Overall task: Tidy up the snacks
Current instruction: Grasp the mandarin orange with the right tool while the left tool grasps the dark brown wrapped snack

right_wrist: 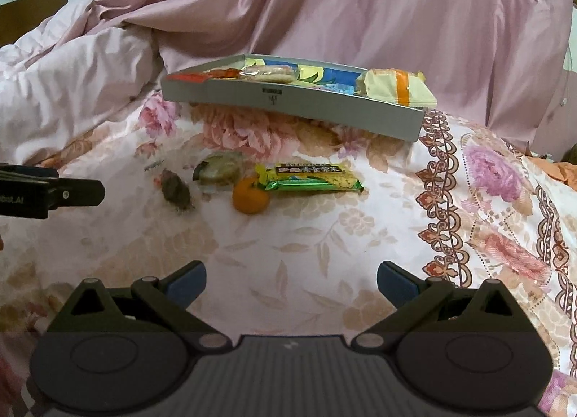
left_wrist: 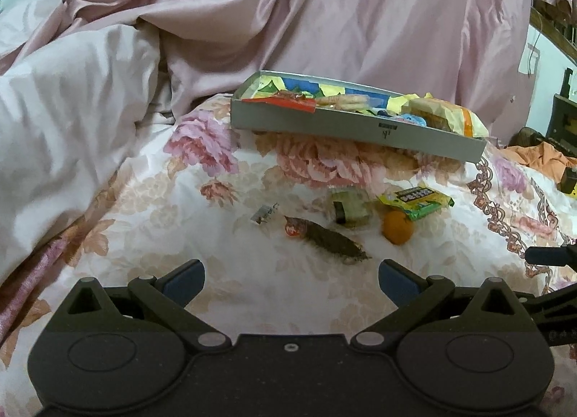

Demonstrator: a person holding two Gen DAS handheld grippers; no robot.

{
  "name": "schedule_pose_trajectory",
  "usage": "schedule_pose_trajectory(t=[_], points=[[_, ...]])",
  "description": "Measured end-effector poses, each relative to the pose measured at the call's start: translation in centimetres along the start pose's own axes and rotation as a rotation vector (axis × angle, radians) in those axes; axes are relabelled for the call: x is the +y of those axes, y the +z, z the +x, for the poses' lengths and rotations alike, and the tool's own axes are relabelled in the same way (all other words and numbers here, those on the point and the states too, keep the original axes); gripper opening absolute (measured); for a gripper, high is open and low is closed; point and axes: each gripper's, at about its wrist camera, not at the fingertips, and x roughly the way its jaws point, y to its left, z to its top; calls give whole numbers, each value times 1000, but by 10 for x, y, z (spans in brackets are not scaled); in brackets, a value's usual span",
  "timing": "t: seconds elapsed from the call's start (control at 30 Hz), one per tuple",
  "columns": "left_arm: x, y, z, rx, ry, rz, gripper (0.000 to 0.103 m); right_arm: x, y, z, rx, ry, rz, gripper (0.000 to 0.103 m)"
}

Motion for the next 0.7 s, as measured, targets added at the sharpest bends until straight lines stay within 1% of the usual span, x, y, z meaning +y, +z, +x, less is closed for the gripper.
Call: schedule_pose_trajectory(t=[0.23, 0.43, 0.7], points=[[0, -3, 5, 5, -10, 4, 102, -2, 2, 7, 14, -3, 2, 103], [1, -5, 10, 18, -19, 5, 102, -7, 4, 13, 29, 4, 28, 103], [3, -3, 19, 20, -40, 0, 102, -11, 9, 28, 27, 9, 5, 103]])
